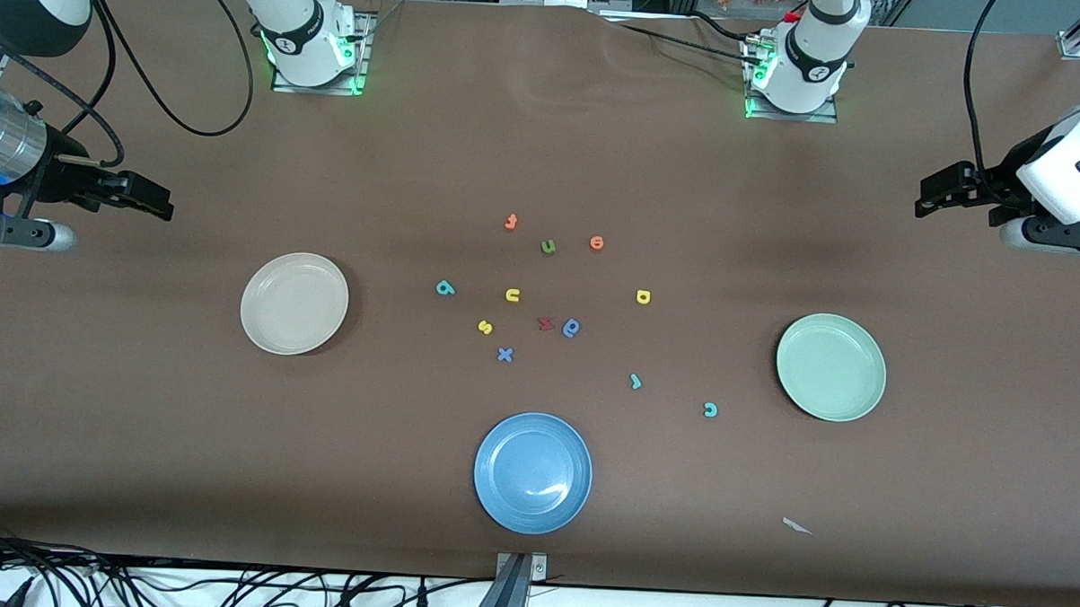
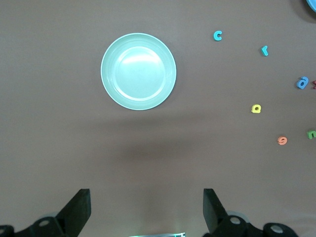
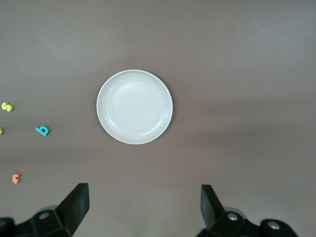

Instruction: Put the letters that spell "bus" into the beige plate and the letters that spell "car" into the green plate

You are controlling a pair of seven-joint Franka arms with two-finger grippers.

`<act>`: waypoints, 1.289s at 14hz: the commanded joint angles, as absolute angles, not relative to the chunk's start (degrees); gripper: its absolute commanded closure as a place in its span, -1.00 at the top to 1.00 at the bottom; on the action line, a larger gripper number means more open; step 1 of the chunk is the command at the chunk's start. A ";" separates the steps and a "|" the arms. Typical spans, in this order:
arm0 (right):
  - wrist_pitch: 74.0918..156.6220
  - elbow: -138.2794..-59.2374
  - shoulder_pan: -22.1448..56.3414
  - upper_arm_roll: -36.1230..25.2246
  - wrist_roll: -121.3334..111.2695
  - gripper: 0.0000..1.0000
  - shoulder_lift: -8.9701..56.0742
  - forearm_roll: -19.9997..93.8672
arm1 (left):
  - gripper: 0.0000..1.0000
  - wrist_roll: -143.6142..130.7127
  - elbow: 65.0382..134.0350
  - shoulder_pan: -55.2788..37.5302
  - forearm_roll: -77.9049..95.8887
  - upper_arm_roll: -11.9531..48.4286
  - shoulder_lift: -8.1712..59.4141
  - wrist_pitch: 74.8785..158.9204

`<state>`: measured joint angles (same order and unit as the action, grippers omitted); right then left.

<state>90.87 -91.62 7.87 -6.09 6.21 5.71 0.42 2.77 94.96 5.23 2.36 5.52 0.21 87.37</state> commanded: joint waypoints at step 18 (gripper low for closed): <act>92.98 -94.21 8.09 -6.15 6.33 1.00 5.71 2.63 | 1.00 4.13 93.34 -3.23 2.90 6.33 7.97 86.92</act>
<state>91.25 -92.11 7.87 -6.12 6.21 6.31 0.73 3.16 95.01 0.33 2.54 6.50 3.39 87.38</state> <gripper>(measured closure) 0.000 0.000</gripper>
